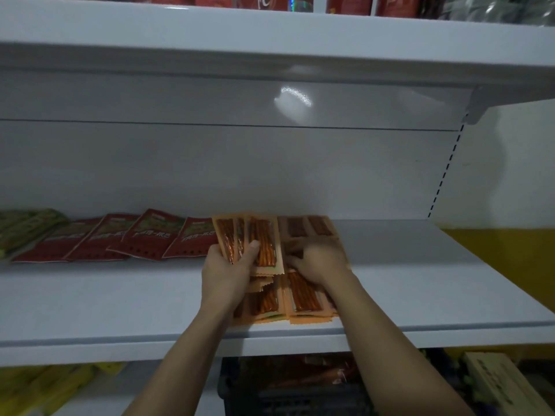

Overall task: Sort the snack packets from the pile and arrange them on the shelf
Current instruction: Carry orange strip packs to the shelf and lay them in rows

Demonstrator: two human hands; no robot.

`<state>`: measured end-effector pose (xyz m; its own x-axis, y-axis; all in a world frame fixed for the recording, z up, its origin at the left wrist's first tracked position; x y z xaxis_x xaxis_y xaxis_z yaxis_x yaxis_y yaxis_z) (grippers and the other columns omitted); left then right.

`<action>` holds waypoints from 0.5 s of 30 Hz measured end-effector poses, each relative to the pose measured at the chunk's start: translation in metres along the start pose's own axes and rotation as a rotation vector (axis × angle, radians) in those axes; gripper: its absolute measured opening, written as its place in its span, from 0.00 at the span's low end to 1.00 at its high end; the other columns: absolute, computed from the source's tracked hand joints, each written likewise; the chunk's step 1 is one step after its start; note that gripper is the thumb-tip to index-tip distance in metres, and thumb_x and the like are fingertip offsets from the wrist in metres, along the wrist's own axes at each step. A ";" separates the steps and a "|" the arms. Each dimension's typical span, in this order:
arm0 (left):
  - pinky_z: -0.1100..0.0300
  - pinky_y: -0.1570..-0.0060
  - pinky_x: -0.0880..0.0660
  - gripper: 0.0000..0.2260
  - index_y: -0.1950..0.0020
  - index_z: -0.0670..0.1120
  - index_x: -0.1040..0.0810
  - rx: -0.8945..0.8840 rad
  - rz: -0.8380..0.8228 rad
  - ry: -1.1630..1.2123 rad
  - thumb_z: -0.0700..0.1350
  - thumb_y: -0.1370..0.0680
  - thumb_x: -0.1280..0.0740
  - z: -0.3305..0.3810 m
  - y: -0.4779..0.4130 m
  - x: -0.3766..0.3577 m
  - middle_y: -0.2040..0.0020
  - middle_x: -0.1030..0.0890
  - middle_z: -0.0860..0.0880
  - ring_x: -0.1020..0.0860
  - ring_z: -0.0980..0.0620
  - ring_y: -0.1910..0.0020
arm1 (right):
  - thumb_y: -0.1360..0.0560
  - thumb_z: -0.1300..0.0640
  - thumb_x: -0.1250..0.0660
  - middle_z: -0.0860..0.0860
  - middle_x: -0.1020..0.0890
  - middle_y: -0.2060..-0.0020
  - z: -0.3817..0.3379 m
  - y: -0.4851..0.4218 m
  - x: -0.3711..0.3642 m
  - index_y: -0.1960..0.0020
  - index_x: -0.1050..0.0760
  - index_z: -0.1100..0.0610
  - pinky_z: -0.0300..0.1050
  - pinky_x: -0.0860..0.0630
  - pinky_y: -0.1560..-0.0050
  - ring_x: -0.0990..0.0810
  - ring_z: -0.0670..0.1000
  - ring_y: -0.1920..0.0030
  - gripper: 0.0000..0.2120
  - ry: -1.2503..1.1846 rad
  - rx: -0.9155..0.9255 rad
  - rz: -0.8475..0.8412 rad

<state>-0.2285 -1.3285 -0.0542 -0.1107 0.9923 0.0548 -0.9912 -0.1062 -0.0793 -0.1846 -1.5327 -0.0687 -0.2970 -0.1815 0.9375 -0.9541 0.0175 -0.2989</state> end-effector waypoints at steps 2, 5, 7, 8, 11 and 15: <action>0.62 0.61 0.28 0.15 0.43 0.49 0.27 0.002 0.001 0.004 0.55 0.24 0.29 0.000 0.002 -0.002 0.50 0.19 0.52 0.20 0.55 0.52 | 0.23 0.43 0.37 0.48 0.16 0.53 -0.002 0.001 0.002 0.49 0.17 0.49 0.44 0.23 0.54 0.20 0.50 0.54 0.14 0.019 -0.006 0.042; 0.63 0.62 0.28 0.15 0.42 0.50 0.28 0.009 -0.012 0.010 0.55 0.24 0.30 0.000 0.005 -0.007 0.50 0.19 0.53 0.20 0.57 0.53 | 0.22 0.46 0.37 0.49 0.16 0.53 -0.002 0.003 0.000 0.49 0.18 0.51 0.43 0.24 0.57 0.20 0.50 0.55 0.13 -0.006 -0.036 0.046; 0.63 0.62 0.28 0.15 0.42 0.50 0.27 0.006 -0.013 0.009 0.55 0.24 0.30 0.000 0.007 -0.009 0.50 0.19 0.53 0.20 0.57 0.54 | 0.22 0.48 0.38 0.49 0.17 0.48 0.001 0.008 0.011 0.43 0.19 0.49 0.42 0.26 0.57 0.20 0.51 0.51 0.13 -0.028 -0.057 0.131; 0.63 0.62 0.28 0.15 0.41 0.50 0.27 0.003 -0.010 0.008 0.54 0.23 0.30 0.002 0.008 -0.009 0.51 0.19 0.53 0.20 0.57 0.54 | 0.22 0.48 0.38 0.49 0.18 0.46 0.003 0.012 0.021 0.40 0.20 0.48 0.41 0.28 0.57 0.21 0.51 0.49 0.14 -0.102 -0.085 0.191; 0.62 0.60 0.25 0.15 0.42 0.50 0.26 -0.004 -0.012 0.013 0.54 0.24 0.29 0.002 0.008 -0.013 0.52 0.18 0.54 0.19 0.57 0.54 | 0.22 0.42 0.37 0.44 0.19 0.45 0.000 0.024 0.045 0.37 0.22 0.47 0.43 0.25 0.48 0.21 0.46 0.46 0.17 -0.659 -0.156 0.154; 0.62 0.60 0.23 0.14 0.43 0.49 0.21 -0.008 -0.058 0.050 0.57 0.23 0.31 0.006 0.011 -0.025 0.53 0.15 0.52 0.17 0.56 0.55 | 0.31 0.43 0.25 0.42 0.19 0.43 -0.022 0.031 0.047 0.33 0.27 0.45 0.45 0.22 0.44 0.20 0.44 0.42 0.28 -0.964 -0.018 -0.090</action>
<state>-0.2371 -1.3551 -0.0503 -0.0488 0.9988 0.0100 -0.9952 -0.0478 -0.0849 -0.2287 -1.5187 -0.0297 -0.0721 -0.9111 0.4057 -0.9747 -0.0219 -0.2225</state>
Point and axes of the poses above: each hand's wrist, its own y-axis away from the middle knuckle, its own x-axis out of the back of the hand, z = x × y, the point moved 6 cm from there along -y, towards the middle knuckle
